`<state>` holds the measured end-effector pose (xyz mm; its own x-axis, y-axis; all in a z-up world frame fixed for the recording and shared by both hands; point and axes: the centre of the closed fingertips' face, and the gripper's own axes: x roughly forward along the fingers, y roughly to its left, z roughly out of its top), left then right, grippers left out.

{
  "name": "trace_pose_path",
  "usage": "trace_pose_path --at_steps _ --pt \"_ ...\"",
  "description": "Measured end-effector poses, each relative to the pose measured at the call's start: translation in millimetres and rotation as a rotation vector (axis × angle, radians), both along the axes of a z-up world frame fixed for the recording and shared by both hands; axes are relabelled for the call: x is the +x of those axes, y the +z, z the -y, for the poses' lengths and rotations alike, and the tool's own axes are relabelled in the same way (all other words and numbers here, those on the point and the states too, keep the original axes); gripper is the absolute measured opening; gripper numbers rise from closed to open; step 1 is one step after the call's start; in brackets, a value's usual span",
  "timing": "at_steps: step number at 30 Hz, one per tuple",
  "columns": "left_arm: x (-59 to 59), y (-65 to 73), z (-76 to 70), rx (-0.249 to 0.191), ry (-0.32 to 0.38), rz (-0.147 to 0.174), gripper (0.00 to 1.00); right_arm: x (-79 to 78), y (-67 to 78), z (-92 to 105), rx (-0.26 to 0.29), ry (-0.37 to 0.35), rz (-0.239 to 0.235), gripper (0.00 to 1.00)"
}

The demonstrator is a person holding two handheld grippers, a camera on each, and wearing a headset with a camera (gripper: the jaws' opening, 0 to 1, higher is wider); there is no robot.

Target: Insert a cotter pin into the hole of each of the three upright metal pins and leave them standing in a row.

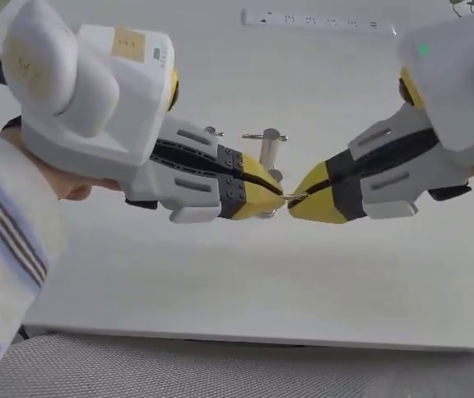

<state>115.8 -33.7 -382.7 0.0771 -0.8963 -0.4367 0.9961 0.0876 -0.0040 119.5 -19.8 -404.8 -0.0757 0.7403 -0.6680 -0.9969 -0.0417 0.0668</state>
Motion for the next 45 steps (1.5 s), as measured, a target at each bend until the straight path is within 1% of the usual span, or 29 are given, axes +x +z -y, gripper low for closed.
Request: trace_pose_path --at_steps 2,3,6,11,13,14,16,17,18,20,21,22,23,24,25,26,27,28,31,32,34,36,39,40,41,43,45 --pt "-0.4 -0.7 -0.1 0.005 -0.004 -0.002 0.00 -1.0 -0.8 -0.2 0.000 0.007 0.009 0.00" --pt "0.1 -0.6 -0.4 0.003 -0.004 -0.005 0.00 -0.5 -0.8 -0.7 0.006 -0.005 -0.002 0.00" --pt "0.5 1.0 0.1 -0.011 0.002 -0.017 0.00 0.9 1.0 -1.6 0.022 -0.015 -0.004 0.00" --pt "-0.3 1.0 2.4 -0.005 -0.003 -0.019 0.00 0.6 0.3 -1.9 0.017 -0.016 -0.004 0.00" --pt "-0.7 1.0 3.4 -0.005 0.002 -0.028 0.00 1.0 0.2 -1.5 0.019 -0.029 -0.018 0.00" --pt "-0.6 0.7 4.0 -0.007 0.012 -0.043 0.00 0.7 0.4 -1.3 0.022 -0.036 -0.025 0.00" --pt "-0.1 -0.1 4.5 -0.021 0.057 -0.124 0.00 1.3 0.7 -0.8 0.029 -0.042 -0.019 0.00" --pt "2.1 0.1 4.2 -0.020 0.047 -0.097 0.00 1.8 0.7 -0.5 0.031 -0.046 -0.019 0.00" --pt "3.2 0.6 4.2 -0.025 0.047 -0.081 0.00 2.4 1.4 -0.6 0.036 -0.048 -0.015 0.00" --pt "5.1 0.6 4.5 -0.030 0.060 -0.080 0.01 4.2 2.2 -0.4 0.043 -0.058 -0.009 0.00" --pt "7.3 0.0 4.3 -0.028 0.070 -0.074 0.02 6.1 2.7 0.6 0.048 -0.066 -0.009 0.00" --pt "9.9 -1.7 3.8 -0.019 0.078 -0.062 0.05 8.0 3.4 1.1 0.054 -0.073 -0.006 0.00" --pt "14.2 -5.5 1.8 0.002 0.088 -0.037 0.09 11.4 3.6 2.6 0.056 -0.089 -0.003 0.00" --pt "16.8 -7.3 0.9 0.011 0.092 -0.022 0.15 13.9 3.3 4.2 0.055 -0.095 0.002 0.00" --pt "19.8 -8.7 -0.1 0.012 0.103 -0.022 0.23 17.5 2.4 6.7 0.053 -0.104 0.012 0.00" --pt "24.3 -9.3 -1.3 0.012 0.123 -0.019 0.28 18.8 2.1 8.1 0.049 -0.113 0.016 0.00" --pt "33.1 -9.1 -3.5 0.006 0.169 -0.011 0.32 20.5 1.6 9.7 0.047 -0.121 0.020 0.00" --pt "38.0 -9.8 -5.3 0.005 0.182 -0.001 0.33 23.8 0.4 12.4 0.044 -0.135 0.024 0.00" --pt "46.4 -12.0 -8.9 0.004 0.206 -0.010 0.28 29.3 -5.4 19.5 0.022 -0.158 0.028 0.00" --pt "49.4 -13.4 -9.6 0.005 0.214 -0.012 0.28 33.4 -10.0 23.5 0.001 -0.169 0.041 0.00" --pt "52.3 -16.5 -10.3 0.014 0.218 -0.018 0.28 37.0 -16.3 27.5 -0.013 -0.179 0.039 0.00" --pt "54.8 -20.5 -10.3 0.024 0.219 -0.025 0.27 40.1 -19.4 29.6 -0.012 -0.195 0.031 0.00" --pt "60.0 -26.1 -9.8 0.034 0.220 -0.036 0.23 44.3 -24.3 32.4 -0.019 -0.210 0.030 0.00" --pt "65.1 -29.3 -10.8 0.036 0.221 -0.038 0.23 45.2 -25.4 33.1 -0.020 -0.212 0.030 0.00" --pt "67.5 -31.4 -10.9 0.039 0.221 -0.042 0.24 46.4 -26.7 33.9 -0.021 -0.213 0.031 0.00" --pt "70.9 -34.5 -11.0 0.046 0.223 -0.045 0.25 48.8 -28.7 35.3 -0.021 -0.220 0.028 0.00" --pt "73.1 -38.1 -10.8 0.054 0.216 -0.049 0.22 51.0 -30.8 36.4 -0.019 -0.227 0.023 0.00"
